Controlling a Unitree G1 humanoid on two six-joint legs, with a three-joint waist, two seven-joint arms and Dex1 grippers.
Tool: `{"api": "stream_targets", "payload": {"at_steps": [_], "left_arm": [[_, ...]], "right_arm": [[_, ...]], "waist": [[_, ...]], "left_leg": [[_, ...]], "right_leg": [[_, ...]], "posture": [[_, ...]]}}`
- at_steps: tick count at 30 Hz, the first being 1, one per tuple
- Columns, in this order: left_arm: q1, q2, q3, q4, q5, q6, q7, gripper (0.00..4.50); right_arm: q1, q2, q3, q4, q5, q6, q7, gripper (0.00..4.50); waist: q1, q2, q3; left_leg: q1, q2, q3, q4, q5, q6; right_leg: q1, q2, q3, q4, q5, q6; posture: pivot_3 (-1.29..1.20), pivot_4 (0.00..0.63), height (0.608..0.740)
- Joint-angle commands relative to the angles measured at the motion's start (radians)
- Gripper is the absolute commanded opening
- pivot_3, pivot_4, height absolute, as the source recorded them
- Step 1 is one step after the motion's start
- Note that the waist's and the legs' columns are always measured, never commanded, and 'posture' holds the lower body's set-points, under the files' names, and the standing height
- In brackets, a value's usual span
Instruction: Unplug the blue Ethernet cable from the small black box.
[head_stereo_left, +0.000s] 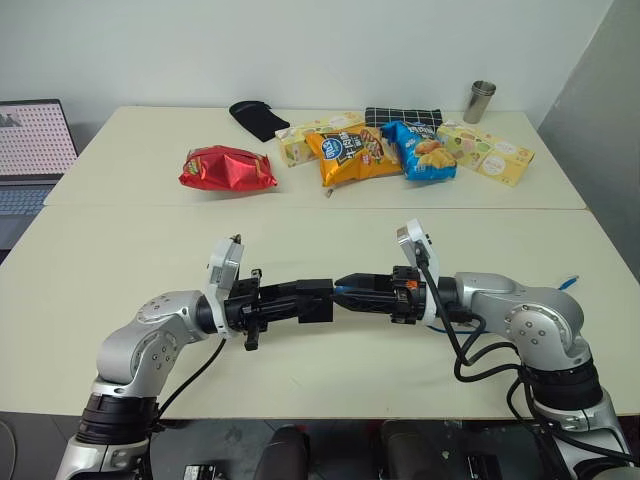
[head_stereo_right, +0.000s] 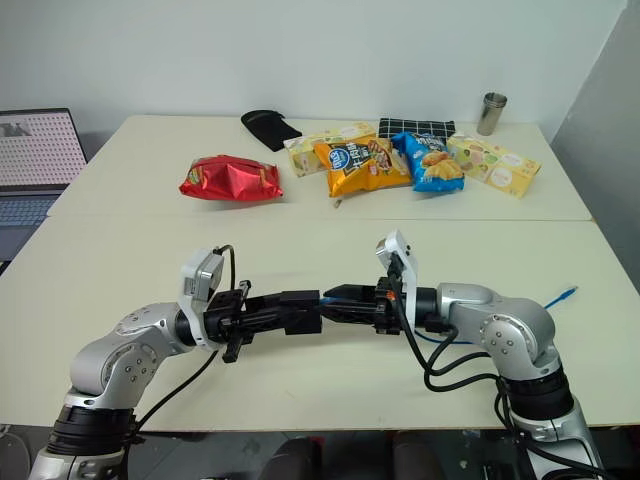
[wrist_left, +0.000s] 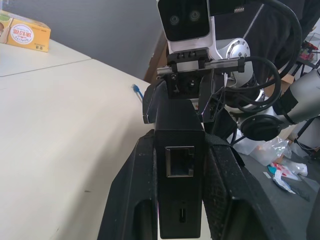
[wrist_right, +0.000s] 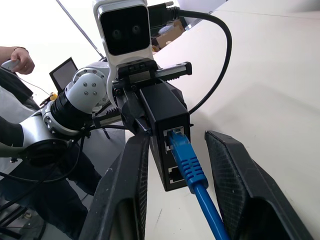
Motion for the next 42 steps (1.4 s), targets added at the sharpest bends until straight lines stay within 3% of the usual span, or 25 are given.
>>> {"api": "stream_targets", "payload": {"at_steps": [1,19,28,42], "left_arm": [[-0.015,-0.005,0.02,-0.017,-0.022,0.003,0.008,0.79],[-0.012,-0.005,0.021,-0.021,-0.025,0.009,0.01,0.79],[-0.009,-0.005,0.016,-0.025,-0.027,0.013,0.009,0.79],[0.03,0.034,0.028,-0.025,-0.022,0.014,-0.023,0.79]], "right_arm": [[0.002,-0.015,-0.019,-0.031,0.021,-0.006,0.015,1.85],[-0.001,-0.032,-0.023,-0.017,0.045,-0.002,0.038,1.85],[-0.005,-0.033,-0.014,-0.013,0.036,-0.008,0.041,0.14],[-0.025,-0.057,-0.053,0.018,0.094,0.044,0.073,0.1]], "waist": [[0.0,0.0,0.0],[0.0,0.0,0.0],[0.0,0.0,0.0],[0.0,0.0,0.0]], "left_leg": [[0.0,0.0,0.0,0.0,0.0,0.0],[0.0,0.0,0.0,0.0,0.0,0.0],[0.0,0.0,0.0,0.0,0.0,0.0],[0.0,0.0,0.0,0.0,0.0,0.0]], "right_leg": [[0.0,0.0,0.0,0.0,0.0,0.0],[0.0,0.0,0.0,0.0,0.0,0.0],[0.0,0.0,0.0,0.0,0.0,0.0],[0.0,0.001,0.0,0.0,0.0,0.0]], "posture": [[0.0,0.15,0.74],[0.0,0.15,0.74],[0.0,0.15,0.74],[0.0,0.15,0.74]]}}
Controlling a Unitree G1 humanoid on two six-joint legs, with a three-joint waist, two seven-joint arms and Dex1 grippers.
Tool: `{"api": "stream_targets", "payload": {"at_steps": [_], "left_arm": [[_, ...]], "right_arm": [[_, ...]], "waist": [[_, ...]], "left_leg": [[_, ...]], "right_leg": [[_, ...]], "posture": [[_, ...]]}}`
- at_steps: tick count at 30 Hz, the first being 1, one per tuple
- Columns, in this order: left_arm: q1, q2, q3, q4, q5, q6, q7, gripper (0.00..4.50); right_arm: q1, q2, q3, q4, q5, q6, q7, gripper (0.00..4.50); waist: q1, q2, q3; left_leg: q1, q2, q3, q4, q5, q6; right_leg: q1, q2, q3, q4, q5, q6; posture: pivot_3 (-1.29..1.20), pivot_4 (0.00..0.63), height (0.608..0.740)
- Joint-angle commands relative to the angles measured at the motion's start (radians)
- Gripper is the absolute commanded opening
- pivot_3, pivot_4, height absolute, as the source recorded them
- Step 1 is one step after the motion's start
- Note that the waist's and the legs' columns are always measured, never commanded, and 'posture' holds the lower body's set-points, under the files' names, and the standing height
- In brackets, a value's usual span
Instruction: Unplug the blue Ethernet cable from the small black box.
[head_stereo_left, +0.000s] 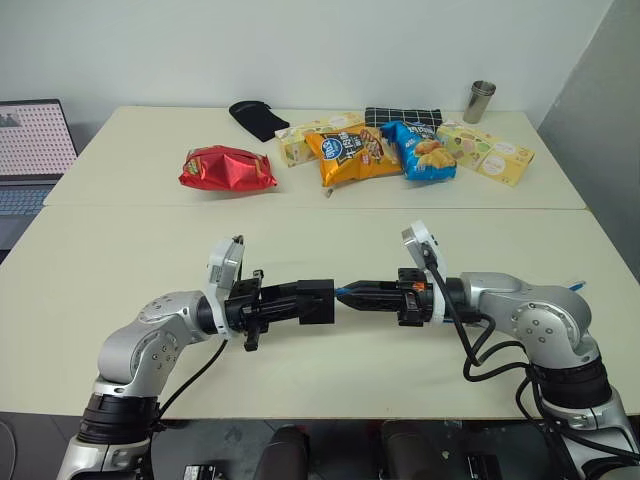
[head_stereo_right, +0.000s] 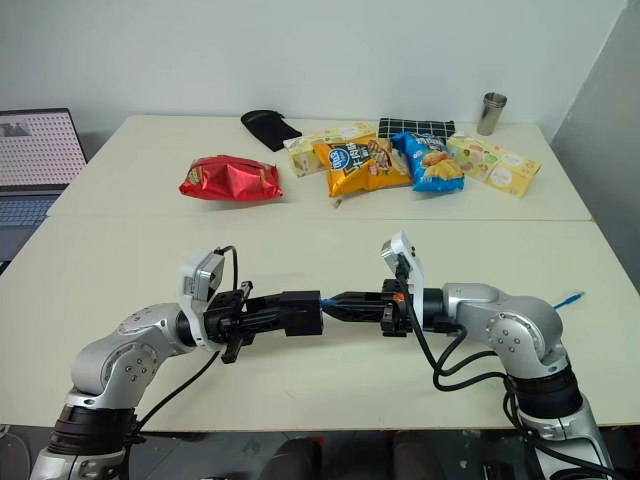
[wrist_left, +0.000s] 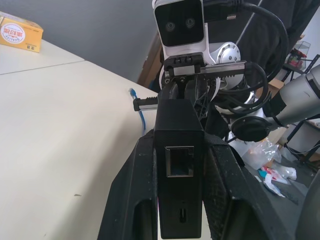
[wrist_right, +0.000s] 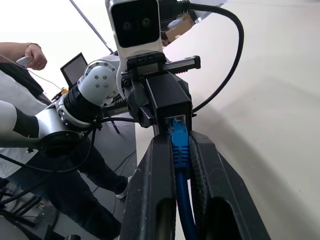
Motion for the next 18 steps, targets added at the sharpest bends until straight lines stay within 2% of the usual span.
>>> {"api": "stream_targets", "payload": {"at_steps": [1,8,11,15,16,18], "left_arm": [[0.031,0.04,0.034,-0.017,0.013,-0.018,-0.013,0.79],[0.076,0.059,0.075,0.002,0.027,-0.04,0.007,0.79],[0.095,0.06,0.095,-0.004,0.028,-0.042,0.032,0.79],[0.109,0.049,0.121,-0.019,0.022,-0.037,0.084,0.79],[0.114,0.048,0.124,-0.029,0.025,-0.034,0.103,0.79],[0.124,0.049,0.123,-0.046,0.033,-0.028,0.136,0.79]], "right_arm": [[-0.017,-0.023,-0.06,-0.001,0.064,0.03,0.019,0.09],[-0.001,-0.057,-0.097,-0.013,0.101,0.061,0.012,0.08],[0.002,-0.059,-0.102,0.003,0.068,0.033,-0.003,0.08],[-0.021,-0.013,-0.033,0.133,-0.173,-0.156,-0.103,0.08],[-0.04,0.015,0.005,0.244,-0.313,-0.275,-0.194,0.08],[-0.067,0.055,0.054,0.413,-0.493,-0.436,-0.295,0.08]], "waist": [[0.0,0.0,0.0],[0.0,0.0,0.0],[0.0,0.0,0.0],[0.0,0.0,0.0],[-0.001,0.0,0.0],[-0.003,0.0,0.0]], "left_leg": [[0.0,0.0,0.0,0.0,0.0,0.0],[0.0,0.0,0.0,-0.001,0.0,0.0],[0.0,0.0,0.0,-0.001,0.0,0.0],[0.0,0.0,0.0,-0.001,0.0,0.0],[0.0,0.0,0.0,-0.001,0.0,0.0],[0.001,0.001,0.002,-0.001,0.0,0.0]], "right_leg": [[0.0,0.0,0.0,0.0,0.0,0.0],[0.0,0.0,0.0,-0.001,0.0,0.0],[0.0,0.0,0.0,-0.002,0.0,0.0],[0.0,0.0,0.0,-0.002,0.0,0.0],[0.0,0.0,0.0,-0.002,0.0,0.0],[0.0,0.0,0.001,-0.002,0.0,0.0]], "posture": [[0.0,0.15,0.74],[0.0,0.15,0.74],[0.0,0.15,0.74],[0.0,0.15,0.74],[0.0,0.15,0.74],[0.0,0.15,0.74]]}}
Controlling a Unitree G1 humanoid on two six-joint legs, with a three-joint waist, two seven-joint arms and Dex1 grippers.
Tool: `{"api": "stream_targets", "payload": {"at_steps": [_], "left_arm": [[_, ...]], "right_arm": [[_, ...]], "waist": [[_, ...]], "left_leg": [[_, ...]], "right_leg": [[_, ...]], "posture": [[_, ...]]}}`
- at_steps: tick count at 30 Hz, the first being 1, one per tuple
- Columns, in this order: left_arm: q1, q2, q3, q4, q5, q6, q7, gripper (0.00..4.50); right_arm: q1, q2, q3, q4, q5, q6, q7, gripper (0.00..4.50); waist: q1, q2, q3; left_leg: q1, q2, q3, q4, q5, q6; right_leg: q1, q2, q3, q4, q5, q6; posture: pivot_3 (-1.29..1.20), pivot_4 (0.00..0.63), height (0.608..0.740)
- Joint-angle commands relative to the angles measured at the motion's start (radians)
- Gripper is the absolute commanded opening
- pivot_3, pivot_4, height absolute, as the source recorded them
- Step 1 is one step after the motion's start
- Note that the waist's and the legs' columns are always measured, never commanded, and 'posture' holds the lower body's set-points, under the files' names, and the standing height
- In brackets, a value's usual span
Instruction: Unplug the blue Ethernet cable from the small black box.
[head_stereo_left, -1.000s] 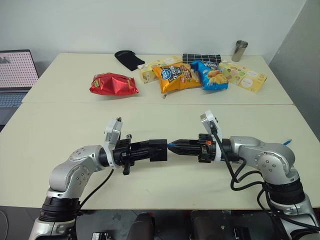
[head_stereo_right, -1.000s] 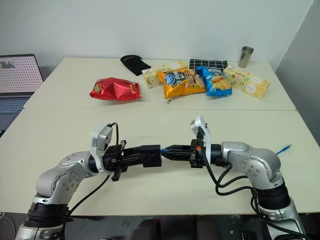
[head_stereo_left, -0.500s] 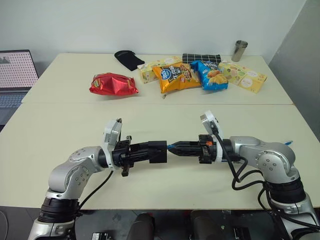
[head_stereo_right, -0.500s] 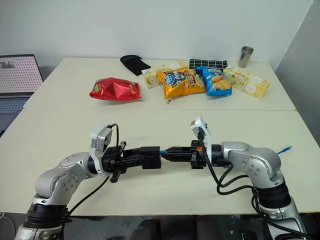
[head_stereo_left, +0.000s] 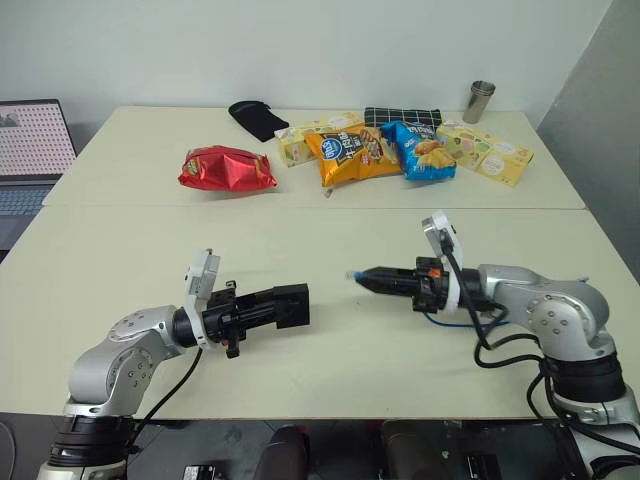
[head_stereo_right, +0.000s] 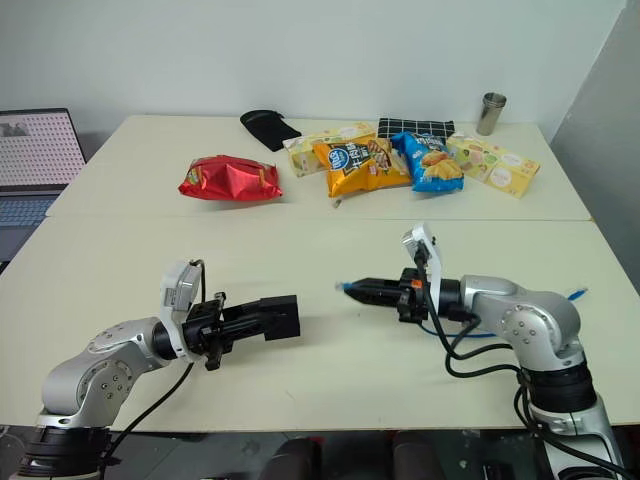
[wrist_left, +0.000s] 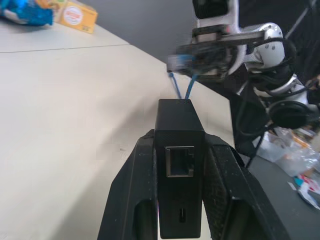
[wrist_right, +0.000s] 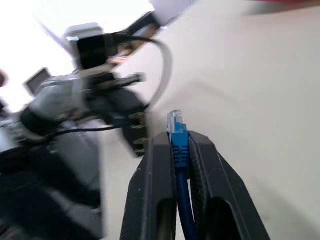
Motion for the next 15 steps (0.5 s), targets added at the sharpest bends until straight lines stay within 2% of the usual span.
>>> {"api": "stream_targets", "payload": {"at_steps": [1,3,5,7,15], "left_arm": [[0.009,0.003,0.02,-0.055,0.001,0.011,0.054,0.79],[0.012,0.006,0.019,-0.063,0.003,0.016,0.07,0.79],[0.014,0.013,0.022,-0.073,0.007,0.023,0.088,0.79],[0.018,0.023,0.024,-0.084,0.019,0.024,0.104,0.79],[0.04,0.02,0.042,-0.121,0.078,-0.011,0.205,0.79]], "right_arm": [[-0.044,0.061,0.062,0.261,-0.294,-0.268,-0.168,0.08],[-0.052,0.096,0.06,0.314,-0.32,-0.292,-0.169,0.08],[-0.054,0.122,0.057,0.341,-0.335,-0.295,-0.161,0.08],[-0.048,0.123,0.066,0.341,-0.354,-0.286,-0.139,0.79],[-0.019,0.02,0.048,0.236,-0.372,-0.248,-0.02,2.52]], "waist": [[0.0,0.0,0.0],[0.004,0.0,0.0],[0.002,0.0,0.0],[0.0,0.0,0.0],[0.007,0.0,0.0]], "left_leg": [[-0.001,0.0,0.0,0.0,0.0,0.0],[-0.002,-0.001,0.001,0.0,0.0,0.0],[-0.01,0.0,0.001,0.001,0.0,-0.001],[-0.013,0.001,0.002,0.002,0.001,-0.001],[-0.012,0.0,0.0,0.002,0.0,-0.001]], "right_leg": [[-0.001,0.0,0.0,0.0,0.0,0.0],[-0.002,0.0,0.0,0.001,0.0,0.0],[-0.01,0.0,0.001,0.004,0.0,0.0],[-0.013,-0.003,0.001,0.005,0.0,0.0],[-0.012,-0.003,0.0,0.005,0.0,0.0]], "posture": [[0.0,0.15,0.74],[0.0,0.15,0.74],[0.0,0.15,0.74],[0.0,0.15,0.74],[0.0,0.15,0.74]]}}
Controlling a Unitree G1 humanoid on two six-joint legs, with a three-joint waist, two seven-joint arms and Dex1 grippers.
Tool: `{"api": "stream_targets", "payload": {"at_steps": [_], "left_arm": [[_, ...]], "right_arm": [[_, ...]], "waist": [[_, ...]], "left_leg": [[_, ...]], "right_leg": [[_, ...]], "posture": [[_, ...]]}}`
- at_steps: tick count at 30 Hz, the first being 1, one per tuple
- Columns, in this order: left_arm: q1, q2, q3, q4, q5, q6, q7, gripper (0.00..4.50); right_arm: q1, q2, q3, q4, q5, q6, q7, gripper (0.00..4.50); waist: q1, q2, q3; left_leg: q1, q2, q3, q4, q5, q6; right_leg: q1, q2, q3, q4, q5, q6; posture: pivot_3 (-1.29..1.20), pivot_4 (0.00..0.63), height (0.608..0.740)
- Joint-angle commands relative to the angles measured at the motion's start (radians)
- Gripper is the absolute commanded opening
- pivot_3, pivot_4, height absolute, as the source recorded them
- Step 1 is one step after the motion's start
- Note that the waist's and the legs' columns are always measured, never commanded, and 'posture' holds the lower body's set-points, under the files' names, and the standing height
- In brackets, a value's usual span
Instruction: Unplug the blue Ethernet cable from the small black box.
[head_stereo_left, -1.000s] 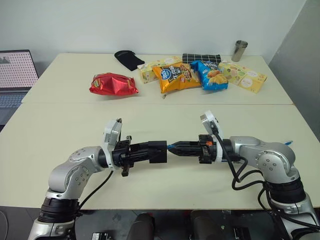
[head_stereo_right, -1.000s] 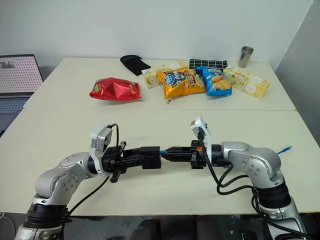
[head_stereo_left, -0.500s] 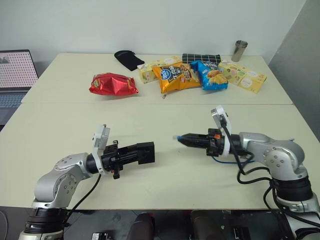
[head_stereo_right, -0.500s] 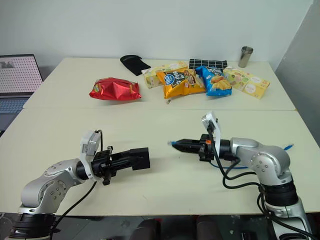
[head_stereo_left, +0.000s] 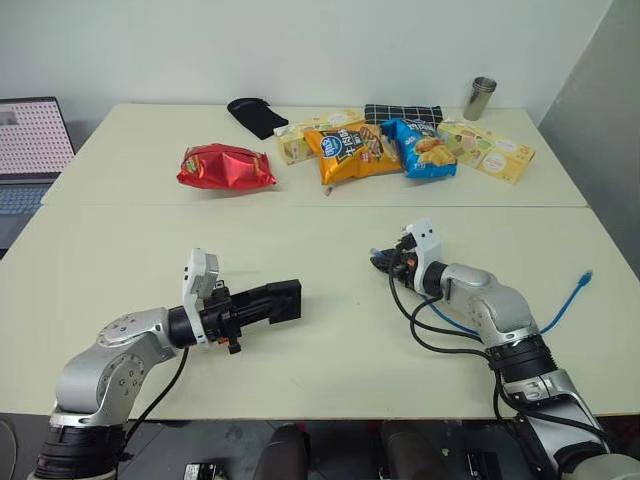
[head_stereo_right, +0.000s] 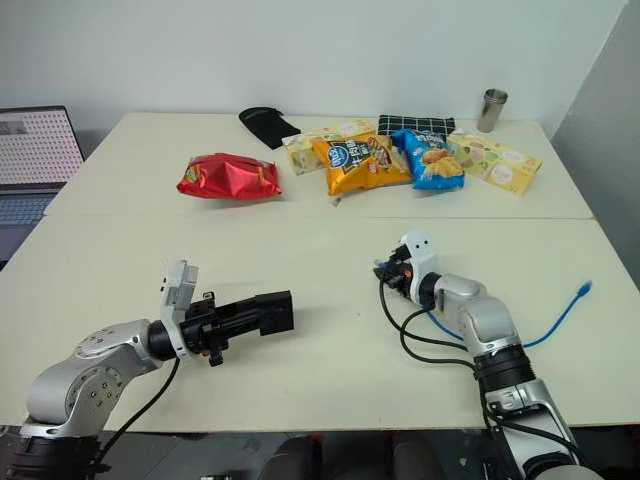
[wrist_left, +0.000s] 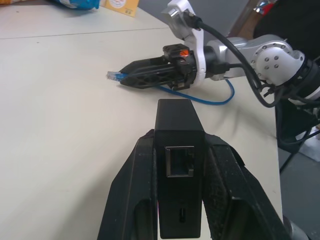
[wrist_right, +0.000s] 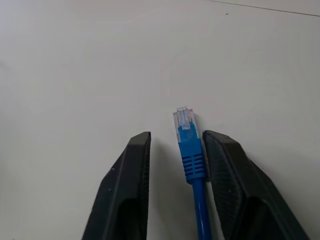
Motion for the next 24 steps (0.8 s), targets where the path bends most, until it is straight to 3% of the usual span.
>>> {"api": "stream_targets", "payload": {"at_steps": [1,6,9,15,23,24], "left_arm": [[0.004,-0.014,0.041,-0.032,0.042,-0.044,0.082,0.79],[-0.016,-0.069,0.075,0.053,0.145,-0.188,0.186,0.79],[-0.028,-0.112,0.082,0.153,0.26,-0.365,0.25,0.79],[-0.128,-0.217,0.127,0.446,0.439,-0.693,0.474,0.79],[-0.232,-0.266,0.14,0.747,0.478,-0.849,0.556,0.79],[-0.231,-0.267,0.137,0.761,0.477,-0.85,0.55,1.14]], "right_arm": [[0.022,-0.083,-0.021,-0.102,-0.001,0.001,0.093,2.7],[0.042,-0.21,-0.005,-0.302,0.049,-0.045,0.305,3.88],[0.019,-0.251,0.035,-0.414,0.053,-0.03,0.378,3.88],[-0.086,-0.146,0.115,-0.452,0.037,0.028,0.339,3.88],[-0.147,-0.085,0.168,-0.413,0.001,0.037,0.342,3.88],[-0.147,-0.083,0.169,-0.413,-0.001,0.038,0.343,3.93]], "waist": [[0.002,0.0,0.0],[0.0,0.001,0.0],[-0.006,0.0,0.0],[-0.001,0.0,0.0],[0.005,-0.001,-0.001],[0.005,-0.001,-0.001]], "left_leg": [[0.0,0.0,0.0,0.0,0.0,0.0],[-0.001,0.0,0.001,0.0,0.0,0.0],[0.0,-0.001,0.001,0.0,0.0,0.0],[0.001,0.0,-0.001,0.0,0.0,0.0],[-0.002,-0.002,-0.002,0.001,0.0,0.0],[-0.002,-0.002,-0.002,0.002,0.0,0.0]], "right_leg": [[0.0,0.0,0.0,0.0,0.0,0.0],[0.0,-0.001,0.0,-0.001,0.0,0.0],[0.0,-0.001,0.0,-0.001,0.0,0.0],[0.0,0.0,-0.001,0.0,0.0,0.0],[0.0,-0.002,-0.003,-0.001,0.001,0.001],[0.0,-0.003,-0.003,-0.001,0.001,0.001]], "posture": [[0.0,0.15,0.74],[0.0,0.15,0.74],[0.0,0.15,0.74],[0.0,0.15,0.74],[0.0,0.15,0.74],[0.0,0.15,0.74]]}}
